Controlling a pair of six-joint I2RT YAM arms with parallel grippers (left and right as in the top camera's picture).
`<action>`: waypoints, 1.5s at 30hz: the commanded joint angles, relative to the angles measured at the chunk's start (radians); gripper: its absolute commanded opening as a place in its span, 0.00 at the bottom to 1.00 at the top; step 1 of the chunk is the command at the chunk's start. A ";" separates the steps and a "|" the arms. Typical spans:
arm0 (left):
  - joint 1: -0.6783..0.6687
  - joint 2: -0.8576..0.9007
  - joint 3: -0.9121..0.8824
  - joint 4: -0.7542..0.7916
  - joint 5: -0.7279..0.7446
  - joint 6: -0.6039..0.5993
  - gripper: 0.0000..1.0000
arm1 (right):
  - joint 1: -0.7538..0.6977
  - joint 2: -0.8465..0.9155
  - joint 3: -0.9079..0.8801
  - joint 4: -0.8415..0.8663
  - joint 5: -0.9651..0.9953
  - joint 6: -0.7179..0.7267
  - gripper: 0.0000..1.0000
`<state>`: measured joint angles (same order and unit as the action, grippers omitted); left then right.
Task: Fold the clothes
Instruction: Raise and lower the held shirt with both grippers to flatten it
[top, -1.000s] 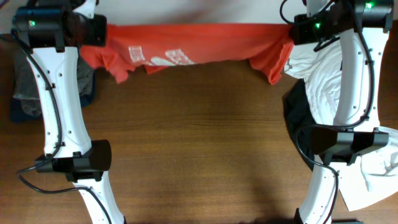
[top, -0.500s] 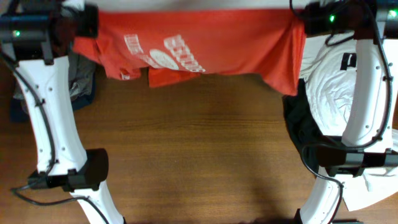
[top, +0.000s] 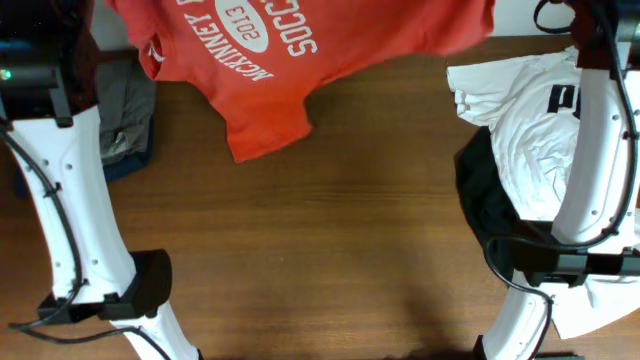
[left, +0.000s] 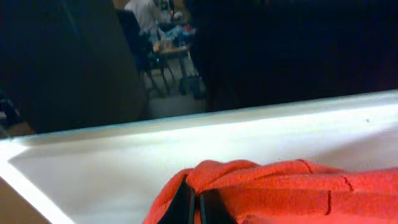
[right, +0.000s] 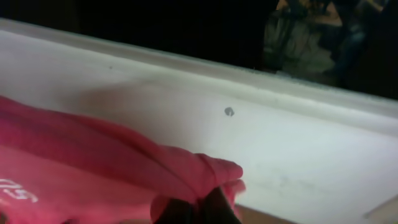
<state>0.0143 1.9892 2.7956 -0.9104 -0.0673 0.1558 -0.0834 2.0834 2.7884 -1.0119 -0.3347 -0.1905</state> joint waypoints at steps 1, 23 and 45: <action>0.015 -0.147 0.015 -0.038 -0.045 -0.004 0.00 | -0.013 -0.101 0.045 -0.042 0.031 0.015 0.04; 0.015 -0.348 0.015 -0.350 -0.045 -0.005 0.00 | -0.013 -0.356 0.041 -0.391 0.028 -0.015 0.04; 0.015 0.031 0.015 0.266 0.033 0.007 0.00 | -0.008 -0.040 0.041 0.205 -0.100 0.049 0.04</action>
<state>0.0200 2.0258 2.8010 -0.6666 -0.0479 0.1551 -0.0853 2.0460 2.8235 -0.8337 -0.4175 -0.1699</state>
